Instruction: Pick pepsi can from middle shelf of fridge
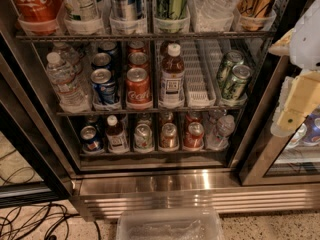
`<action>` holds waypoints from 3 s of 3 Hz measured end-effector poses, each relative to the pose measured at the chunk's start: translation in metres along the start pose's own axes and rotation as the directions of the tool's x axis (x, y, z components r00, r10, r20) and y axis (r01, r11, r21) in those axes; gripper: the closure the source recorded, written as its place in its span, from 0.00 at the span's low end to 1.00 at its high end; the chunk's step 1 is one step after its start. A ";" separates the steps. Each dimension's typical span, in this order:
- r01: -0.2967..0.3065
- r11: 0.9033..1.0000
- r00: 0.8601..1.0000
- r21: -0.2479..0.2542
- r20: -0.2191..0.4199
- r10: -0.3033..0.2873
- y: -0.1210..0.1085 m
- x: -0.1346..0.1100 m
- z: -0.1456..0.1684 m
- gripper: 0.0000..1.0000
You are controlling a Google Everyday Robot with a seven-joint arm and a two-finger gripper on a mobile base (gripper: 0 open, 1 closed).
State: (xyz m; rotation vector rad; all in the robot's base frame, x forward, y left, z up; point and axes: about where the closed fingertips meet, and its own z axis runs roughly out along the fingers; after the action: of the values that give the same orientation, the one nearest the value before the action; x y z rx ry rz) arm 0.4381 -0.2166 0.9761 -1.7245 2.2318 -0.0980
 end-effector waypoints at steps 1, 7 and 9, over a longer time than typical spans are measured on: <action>-0.004 1.000 1.000 0.006 0.012 0.004 0.001 -0.002 0.000 0.00; -0.006 0.997 0.915 -0.077 0.401 0.037 0.140 -0.134 0.134 0.00; -0.003 0.998 0.787 -0.067 0.615 0.044 0.159 -0.222 0.196 0.00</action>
Offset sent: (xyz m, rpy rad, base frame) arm -0.0422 0.0492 -0.0950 0.2882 -0.0068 -0.1274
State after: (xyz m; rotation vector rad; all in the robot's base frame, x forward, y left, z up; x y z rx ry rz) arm 0.3958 0.0648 0.7974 -1.4671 1.7677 0.4849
